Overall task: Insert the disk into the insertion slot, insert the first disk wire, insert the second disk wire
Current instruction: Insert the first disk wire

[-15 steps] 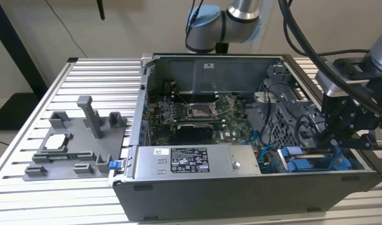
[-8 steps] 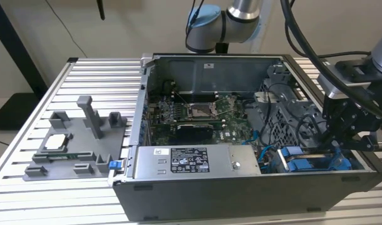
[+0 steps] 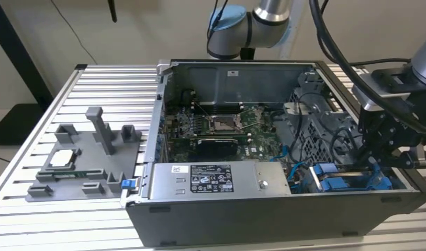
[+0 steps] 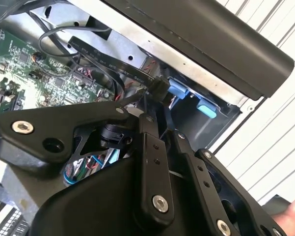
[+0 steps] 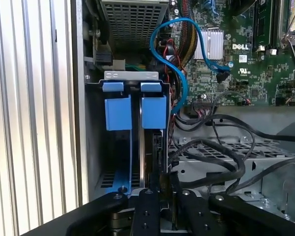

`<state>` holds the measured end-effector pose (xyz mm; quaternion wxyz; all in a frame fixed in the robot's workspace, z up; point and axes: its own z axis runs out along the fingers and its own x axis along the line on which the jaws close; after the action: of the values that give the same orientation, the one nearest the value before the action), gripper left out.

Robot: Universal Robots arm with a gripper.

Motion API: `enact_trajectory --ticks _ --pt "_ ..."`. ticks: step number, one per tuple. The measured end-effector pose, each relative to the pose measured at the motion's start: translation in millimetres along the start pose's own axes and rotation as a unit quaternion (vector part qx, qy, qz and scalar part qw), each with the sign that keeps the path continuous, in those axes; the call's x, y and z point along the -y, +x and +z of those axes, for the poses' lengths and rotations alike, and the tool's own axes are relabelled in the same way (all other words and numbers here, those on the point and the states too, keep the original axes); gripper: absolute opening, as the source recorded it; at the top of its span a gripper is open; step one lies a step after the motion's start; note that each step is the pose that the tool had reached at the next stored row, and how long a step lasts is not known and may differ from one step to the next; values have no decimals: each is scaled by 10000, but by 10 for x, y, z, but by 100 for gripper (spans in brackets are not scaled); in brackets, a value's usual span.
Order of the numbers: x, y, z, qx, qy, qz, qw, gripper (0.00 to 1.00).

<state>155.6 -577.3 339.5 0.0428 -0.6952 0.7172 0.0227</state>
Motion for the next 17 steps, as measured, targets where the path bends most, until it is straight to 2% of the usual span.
enact_trajectory --ticks 7,13,15,16,17 --pt "-1 0 19 -1 0 1 10000 0" --pt "-2 6 78 -10 1 1 10000 0" --pt "-2 7 90 2 0 1 10000 0" --pt "-2 7 87 3 0 1 10000 100" --pt "-1 4 59 10 0 2 10000 100"
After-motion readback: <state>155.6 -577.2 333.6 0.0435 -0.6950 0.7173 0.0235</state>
